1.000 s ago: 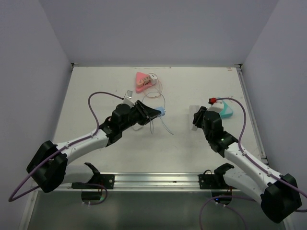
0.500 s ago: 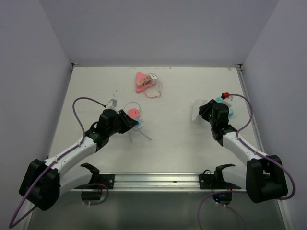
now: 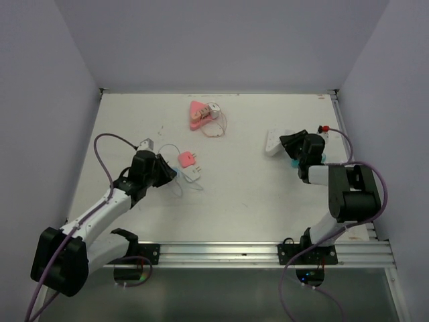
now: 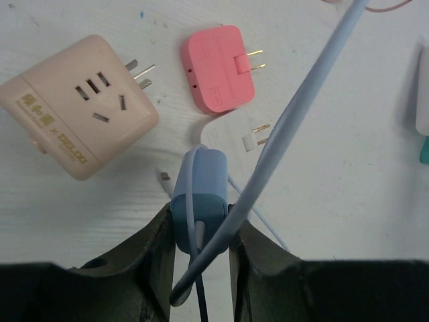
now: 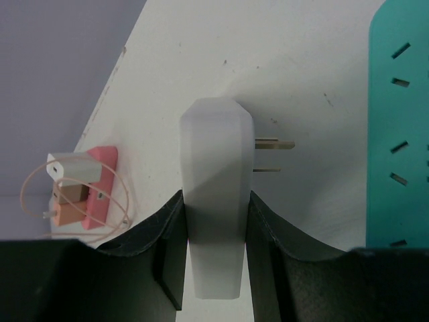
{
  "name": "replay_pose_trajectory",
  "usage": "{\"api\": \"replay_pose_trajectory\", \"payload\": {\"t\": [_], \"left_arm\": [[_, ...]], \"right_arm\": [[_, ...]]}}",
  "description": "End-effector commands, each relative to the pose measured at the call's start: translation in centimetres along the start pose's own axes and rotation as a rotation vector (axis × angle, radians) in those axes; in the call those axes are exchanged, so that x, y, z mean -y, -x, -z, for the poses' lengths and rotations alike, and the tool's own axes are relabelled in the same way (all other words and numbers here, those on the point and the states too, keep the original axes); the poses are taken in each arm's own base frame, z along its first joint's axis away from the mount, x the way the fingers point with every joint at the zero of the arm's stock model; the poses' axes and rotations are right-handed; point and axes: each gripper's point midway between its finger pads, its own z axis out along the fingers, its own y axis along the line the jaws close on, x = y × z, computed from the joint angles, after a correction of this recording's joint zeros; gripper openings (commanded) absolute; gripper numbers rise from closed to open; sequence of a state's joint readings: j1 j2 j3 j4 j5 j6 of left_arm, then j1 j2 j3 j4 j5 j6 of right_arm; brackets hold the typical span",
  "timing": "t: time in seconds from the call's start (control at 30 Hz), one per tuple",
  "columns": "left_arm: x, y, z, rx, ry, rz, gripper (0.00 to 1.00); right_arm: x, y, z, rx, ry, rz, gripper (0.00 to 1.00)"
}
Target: Pull the plug off the socket
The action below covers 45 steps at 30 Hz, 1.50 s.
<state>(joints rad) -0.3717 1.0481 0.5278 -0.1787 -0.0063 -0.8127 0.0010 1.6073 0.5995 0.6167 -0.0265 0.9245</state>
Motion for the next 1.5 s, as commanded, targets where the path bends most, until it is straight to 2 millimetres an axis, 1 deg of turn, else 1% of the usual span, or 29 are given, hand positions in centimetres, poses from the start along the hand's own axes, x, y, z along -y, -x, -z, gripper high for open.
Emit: {"api": "replay_pose_trajectory", "payload": {"t": [0.0, 0.07, 0.17, 0.2, 0.27, 0.3, 0.37, 0.4, 0.43, 0.5, 0.53, 0.57, 0.6, 0.63, 0.7, 0.73, 0.77, 0.8, 0.83, 0.9, 0.97, 1.03, 1.07, 1.1, 1.13, 1.17, 1.27, 1.37, 1.47], "left_arm": [[-1.0, 1.9, 0.0, 0.045, 0.049, -0.031, 0.00], [-2.0, 1.9, -0.5, 0.041, 0.077, -0.015, 0.00], [-3.4, 1.8, -1.2, 0.029, 0.109, 0.024, 0.00], [-3.7, 1.7, -1.5, 0.026, 0.111, 0.034, 0.00], [-4.5, 1.8, -1.9, 0.026, 0.131, 0.066, 0.00], [-4.9, 1.7, -2.3, 0.022, 0.137, 0.075, 0.00], [-5.4, 2.0, -2.7, 0.026, 0.151, 0.099, 0.00], [-5.8, 2.2, -3.0, 0.034, 0.169, 0.106, 0.00], [-6.0, 2.3, -3.1, 0.038, 0.176, 0.114, 0.00], [-6.1, 2.6, -3.5, 0.047, 0.180, 0.127, 0.02], [-6.4, 2.7, -3.6, 0.051, 0.189, 0.133, 0.03], [-6.4, 2.9, -3.7, 0.056, 0.192, 0.136, 0.04], [-6.4, 3.2, -3.9, 0.059, 0.197, 0.139, 0.05], [-6.6, 3.5, -3.9, 0.065, 0.205, 0.142, 0.06], [-6.5, 4.1, -4.0, 0.072, 0.203, 0.148, 0.10], [-6.7, 4.5, -4.0, 0.081, 0.209, 0.152, 0.12], [-6.6, 4.7, -4.0, 0.088, 0.209, 0.155, 0.14], [-6.6, 5.0, -4.0, 0.092, 0.209, 0.155, 0.19], [-6.6, 5.0, -4.0, 0.091, 0.211, 0.156, 0.21], [-6.4, 5.3, -4.0, 0.092, 0.205, 0.154, 0.29], [-6.2, 5.4, -3.8, 0.086, 0.194, 0.145, 0.32], [-5.8, 5.8, -3.3, 0.096, 0.183, 0.139, 0.43], [-5.7, 5.9, -3.1, 0.100, 0.178, 0.131, 0.52], [-5.3, 6.4, -2.6, 0.116, 0.165, 0.122, 0.57], [-5.1, 6.6, -2.3, 0.124, 0.163, 0.115, 0.63], [-5.0, 6.9, -1.9, 0.132, 0.160, 0.102, 0.73], [-4.3, 8.1, -0.6, 0.166, 0.154, 0.071, 0.86], [-3.3, 9.7, 0.9, 0.201, 0.145, 0.044, 0.95], [-1.5, 11.7, 2.5, 0.246, 0.107, 0.016, 1.00]], "right_arm": [[-2.8, 1.9, -1.1, 0.027, 0.146, -0.088, 0.00], [-1.8, 1.6, -1.5, 0.016, 0.128, -0.107, 0.04], [-0.9, 1.3, -1.6, 0.005, 0.110, -0.113, 0.21], [-0.6, 1.2, -1.6, 0.004, 0.101, -0.115, 0.30], [0.2, 1.0, -1.6, -0.005, 0.073, -0.123, 0.40], [0.5, 0.8, -1.6, -0.017, 0.064, -0.125, 0.45], [0.7, 0.3, -1.6, -0.057, 0.045, -0.123, 0.60], [0.6, 0.2, -1.5, -0.068, 0.047, -0.110, 0.65], [0.5, 0.0, -1.4, -0.085, 0.048, -0.109, 0.73], [1.0, -0.5, -1.0, -0.109, 0.020, -0.087, 0.78], [0.7, 0.0, -0.5, -0.099, 0.019, -0.073, 0.80], [1.3, -0.5, -0.1, -0.125, -0.015, -0.063, 0.83], [1.2, -0.4, 0.2, -0.130, -0.017, -0.030, 0.84], [0.3, 0.3, 0.7, -0.122, -0.005, -0.013, 0.85], [0.5, 0.2, 1.7, -0.147, -0.033, 0.017, 0.88], [-0.6, 1.1, 2.3, -0.130, -0.016, 0.034, 0.89], [-0.2, 0.8, 2.9, -0.145, -0.047, 0.044, 0.89], [-0.3, 1.2, 3.3, -0.139, -0.052, 0.070, 0.90], [-0.6, 1.7, 3.7, -0.129, -0.053, 0.083, 0.91], [-0.9, 2.3, 4.9, -0.117, -0.066, 0.120, 0.92], [-1.4, 2.7, 5.9, -0.115, -0.069, 0.143, 0.92], [-1.7, 3.1, 6.5, -0.111, -0.067, 0.164, 0.93], [-2.0, 3.0, 6.7, -0.116, -0.064, 0.177, 0.93], [-2.4, 3.2, 7.1, -0.109, -0.054, 0.198, 0.93], [-3.1, 3.2, 7.2, -0.110, -0.038, 0.214, 0.93], [-3.5, 3.2, 7.4, -0.110, -0.030, 0.227, 0.93], [-5.6, 3.0, 7.6, -0.118, 0.030, 0.279, 0.93], [-8.3, 1.7, 7.6, -0.144, 0.104, 0.353, 0.93], [-11.1, 0.5, 7.0, -0.175, 0.184, 0.414, 0.92]]}}
